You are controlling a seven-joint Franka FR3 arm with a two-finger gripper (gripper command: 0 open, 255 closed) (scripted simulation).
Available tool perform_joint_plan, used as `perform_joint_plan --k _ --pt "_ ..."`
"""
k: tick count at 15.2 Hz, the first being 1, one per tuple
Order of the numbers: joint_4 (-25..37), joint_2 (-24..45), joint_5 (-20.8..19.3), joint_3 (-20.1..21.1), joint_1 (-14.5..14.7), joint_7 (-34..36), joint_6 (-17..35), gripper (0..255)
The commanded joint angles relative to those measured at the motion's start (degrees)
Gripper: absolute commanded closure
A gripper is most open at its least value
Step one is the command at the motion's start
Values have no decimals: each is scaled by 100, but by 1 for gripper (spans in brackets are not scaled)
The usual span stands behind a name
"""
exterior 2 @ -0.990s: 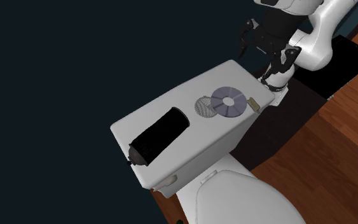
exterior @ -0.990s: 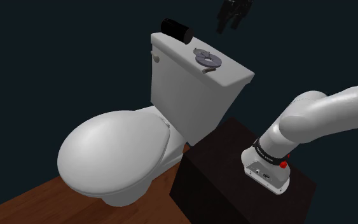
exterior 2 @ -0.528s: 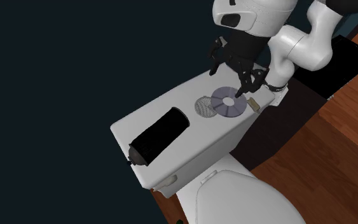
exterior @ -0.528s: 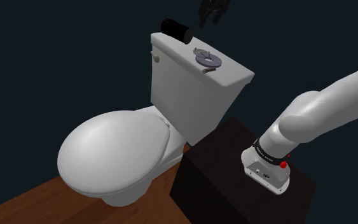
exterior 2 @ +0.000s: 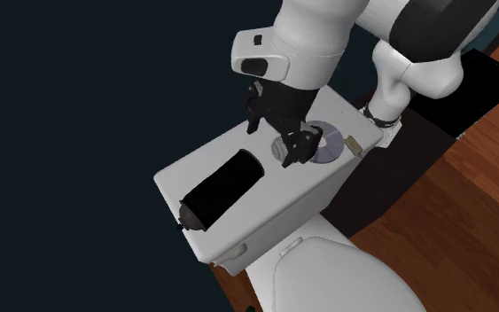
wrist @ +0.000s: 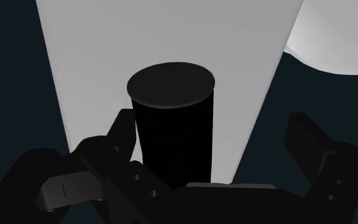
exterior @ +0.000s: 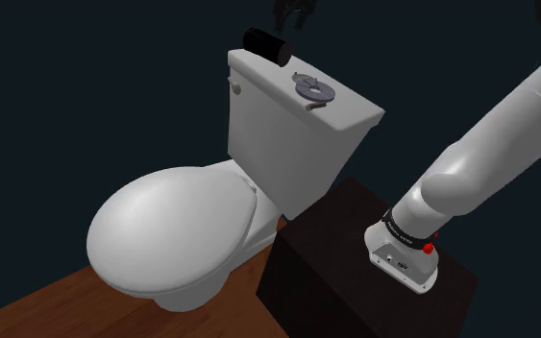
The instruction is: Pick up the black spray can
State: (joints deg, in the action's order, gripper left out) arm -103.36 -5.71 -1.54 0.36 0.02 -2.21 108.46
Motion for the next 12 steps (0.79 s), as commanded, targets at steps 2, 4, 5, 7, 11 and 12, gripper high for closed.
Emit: perform_joint_plan --k 2,4,5,7,11,12 --pt "614 635 33 -25 -16 -102 83 0" --pt "1131 1093 59 -34 -28 -165 64 0" --pt "1411 1329 73 -38 -34 -196 40 0" --pt "2022 1821 100 -42 -48 -255 -40 0" --pt "3549 2939 150 -34 -79 -360 -371 0" --pt "4037 3270 160 -31 -86 -384 -509 0"
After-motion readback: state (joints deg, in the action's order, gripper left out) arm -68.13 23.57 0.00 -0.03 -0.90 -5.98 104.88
